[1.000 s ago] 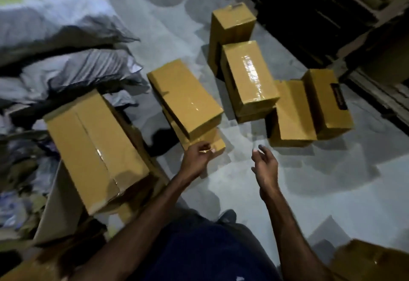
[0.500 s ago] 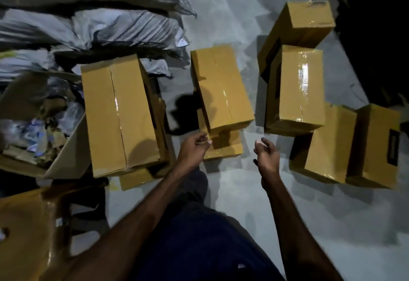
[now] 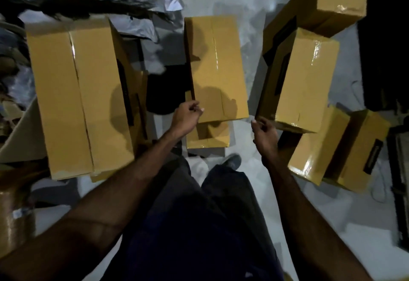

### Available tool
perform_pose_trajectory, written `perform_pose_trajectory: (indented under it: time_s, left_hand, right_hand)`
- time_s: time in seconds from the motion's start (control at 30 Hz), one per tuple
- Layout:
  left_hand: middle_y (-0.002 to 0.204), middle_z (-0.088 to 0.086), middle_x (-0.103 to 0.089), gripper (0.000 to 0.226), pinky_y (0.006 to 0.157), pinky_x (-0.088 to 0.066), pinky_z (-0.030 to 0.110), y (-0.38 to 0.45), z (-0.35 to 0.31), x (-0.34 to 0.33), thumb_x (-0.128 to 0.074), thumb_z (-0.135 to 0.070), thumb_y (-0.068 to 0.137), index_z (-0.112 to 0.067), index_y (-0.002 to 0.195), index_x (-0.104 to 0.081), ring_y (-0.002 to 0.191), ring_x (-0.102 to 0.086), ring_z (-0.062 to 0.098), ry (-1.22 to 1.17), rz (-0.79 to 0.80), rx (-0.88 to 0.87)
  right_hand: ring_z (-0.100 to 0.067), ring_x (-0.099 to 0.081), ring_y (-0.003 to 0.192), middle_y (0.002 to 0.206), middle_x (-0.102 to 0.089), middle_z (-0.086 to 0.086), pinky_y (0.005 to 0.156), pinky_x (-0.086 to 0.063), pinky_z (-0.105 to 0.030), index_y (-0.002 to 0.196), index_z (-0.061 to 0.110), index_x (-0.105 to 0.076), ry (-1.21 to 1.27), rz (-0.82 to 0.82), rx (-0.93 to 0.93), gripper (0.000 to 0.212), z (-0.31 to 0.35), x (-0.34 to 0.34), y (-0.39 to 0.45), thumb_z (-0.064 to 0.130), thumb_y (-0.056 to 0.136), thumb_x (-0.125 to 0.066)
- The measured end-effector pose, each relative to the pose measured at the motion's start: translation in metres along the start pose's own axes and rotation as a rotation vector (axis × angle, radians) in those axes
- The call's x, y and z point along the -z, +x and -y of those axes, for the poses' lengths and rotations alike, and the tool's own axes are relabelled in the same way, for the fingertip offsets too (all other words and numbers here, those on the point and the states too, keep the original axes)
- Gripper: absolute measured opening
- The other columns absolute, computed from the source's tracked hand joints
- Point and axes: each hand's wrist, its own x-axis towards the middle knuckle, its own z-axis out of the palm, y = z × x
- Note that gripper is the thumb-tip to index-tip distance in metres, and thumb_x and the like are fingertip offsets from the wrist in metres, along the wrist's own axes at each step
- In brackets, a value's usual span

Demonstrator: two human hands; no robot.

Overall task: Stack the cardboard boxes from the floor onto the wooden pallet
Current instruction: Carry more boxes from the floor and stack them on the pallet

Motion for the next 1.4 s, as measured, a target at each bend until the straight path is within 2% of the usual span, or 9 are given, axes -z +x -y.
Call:
perform_pose_trajectory:
  time_s: [0.23,0.5,0.67,0.77,0.93,1.07,1.23,1.33,1.4]
  left_hand:
    - [0.121,-0.003,-0.070,0.040,0.084,-0.045,0.024,0.089,0.035,-0.043,-0.068,-0.033,0.100,-0.017,0.138,-0.067,0.109,-0.064,0.018,-0.077,-0.137,0.160]
    - [0.122,-0.009,-0.062,0.040,0.090,-0.043,0.023,0.204,0.082,-0.106,-0.065,-0.028,0.104,-0.012,0.140,-0.064,0.111,-0.056,0.011,-0.176,-0.358,0.147]
    - [0.131,-0.007,-0.071,0.056,0.104,-0.054,0.039,0.247,0.117,-0.135,-0.064,-0.058,0.091,-0.028,0.139,-0.066,0.120,-0.066,0.020,-0.290,-0.360,0.187]
    - [0.129,-0.007,-0.070,0.059,0.103,-0.055,0.041,0.244,0.118,-0.139,-0.068,-0.058,0.089,-0.031,0.142,-0.061,0.118,-0.066,0.020,-0.397,-0.322,0.234]
    - [0.122,-0.010,-0.072,0.050,0.085,-0.058,0.033,0.203,0.083,-0.122,-0.073,-0.038,0.095,-0.032,0.143,-0.060,0.109,-0.069,0.014,-0.564,-0.251,0.235]
    - [0.121,-0.007,-0.075,0.043,0.091,-0.056,0.033,0.162,0.046,-0.092,-0.073,-0.029,0.096,-0.028,0.138,-0.066,0.111,-0.071,0.018,-0.583,-0.193,0.204]
    - [0.127,-0.003,-0.075,0.050,0.094,-0.056,0.034,0.114,-0.011,-0.029,-0.067,-0.018,0.100,-0.025,0.149,-0.058,0.114,-0.072,0.020,-0.578,-0.029,0.143]
    - [0.122,-0.002,-0.077,0.043,0.090,-0.057,0.038,0.080,-0.049,0.008,-0.063,-0.020,0.099,-0.029,0.141,-0.061,0.108,-0.073,0.021,-0.585,0.084,0.140]
    - [0.119,0.003,-0.077,0.035,0.091,-0.058,0.041,0.060,-0.069,0.028,-0.064,-0.029,0.098,-0.027,0.132,-0.068,0.102,-0.074,0.024,-0.578,0.113,0.133]
  right_hand:
    - [-0.019,-0.062,0.096,0.116,-0.069,-0.009,0.079,-0.049,-0.035,0.150,0.006,-0.053,-0.207,0.187,0.051,0.054,-0.010,-0.023,0.144,0.034,0.106,-0.064]
    - [-0.041,-0.049,0.142,0.157,-0.049,-0.022,0.112,-0.044,-0.051,0.160,0.010,-0.036,-0.540,0.295,0.206,0.071,-0.038,-0.078,0.330,0.048,0.104,-0.060]
    - [-0.029,-0.061,0.111,0.127,-0.065,-0.011,0.084,-0.052,-0.029,0.142,0.014,-0.048,-0.414,0.356,0.053,0.046,-0.052,-0.118,0.384,0.043,0.108,-0.056]
    - [-0.011,-0.055,0.087,0.102,-0.057,0.003,0.056,-0.041,-0.015,0.130,0.012,-0.050,-0.336,0.386,0.001,0.027,-0.056,-0.123,0.379,0.031,0.111,-0.051]
    - [-0.020,-0.053,0.115,0.128,-0.056,-0.001,0.090,-0.042,-0.030,0.155,0.016,-0.043,-0.209,0.407,0.050,0.043,-0.024,-0.089,0.342,0.022,0.112,-0.047]
    - [-0.019,-0.063,0.110,0.117,-0.067,0.007,0.087,-0.049,-0.030,0.142,0.026,-0.056,-0.052,0.406,0.018,0.034,0.015,-0.050,0.299,0.016,0.110,-0.051]
    - [-0.030,-0.068,0.119,0.134,-0.070,0.003,0.107,-0.052,-0.055,0.146,0.033,-0.058,0.076,0.483,-0.029,0.043,0.050,-0.001,0.242,0.033,0.103,-0.062]
    - [-0.032,-0.069,0.121,0.139,-0.069,-0.005,0.107,-0.053,-0.054,0.156,0.022,-0.049,0.275,0.437,-0.116,0.059,0.077,0.025,0.176,0.037,0.101,-0.065]
    - [-0.031,-0.071,0.115,0.129,-0.074,-0.008,0.093,-0.058,-0.045,0.144,0.016,-0.061,0.430,0.398,-0.130,0.045,0.092,0.038,0.125,0.038,0.104,-0.058]
